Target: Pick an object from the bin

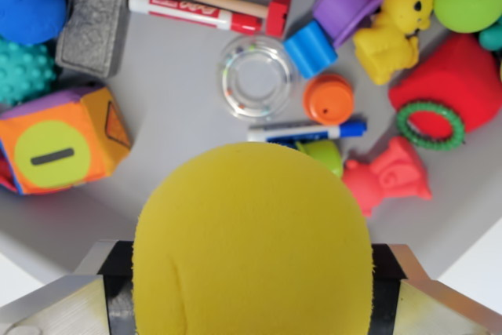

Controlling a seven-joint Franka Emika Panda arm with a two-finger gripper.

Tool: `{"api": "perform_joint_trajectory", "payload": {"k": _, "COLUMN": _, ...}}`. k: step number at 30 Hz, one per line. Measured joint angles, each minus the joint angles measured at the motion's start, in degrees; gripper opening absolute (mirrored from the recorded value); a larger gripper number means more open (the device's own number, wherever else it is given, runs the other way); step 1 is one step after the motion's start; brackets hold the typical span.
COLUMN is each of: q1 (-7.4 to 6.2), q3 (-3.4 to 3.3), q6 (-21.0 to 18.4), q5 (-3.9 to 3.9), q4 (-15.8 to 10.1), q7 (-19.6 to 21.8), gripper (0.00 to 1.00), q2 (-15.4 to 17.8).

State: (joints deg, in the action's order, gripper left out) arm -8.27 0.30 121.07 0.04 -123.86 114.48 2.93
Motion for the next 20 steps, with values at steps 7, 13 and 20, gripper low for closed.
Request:
{"api": "perform_joint_trajectory", "payload": {"k": 7, "q1": 0.0, "q3": 0.0, "q6": -0.47, "q5": 0.0, "q4": 0.3, "q7": 0.0, "gripper": 0.0, "q2": 0.14}}
{"api": "perform_joint_trajectory", "payload": {"k": 13, "q1": 0.0, "q3": 0.0, "q6": -0.46, "q5": 0.0, "q4": 0.3, "q7": 0.0, "gripper": 0.0, "q2": 0.12}}
{"api": "perform_joint_trajectory", "payload": {"k": 20, "q1": 0.0, "q3": 0.0, "q6": -0.46, "q5": 0.0, "q4": 0.3, "q7": 0.0, "gripper": 0.0, "q2": 0.12}}
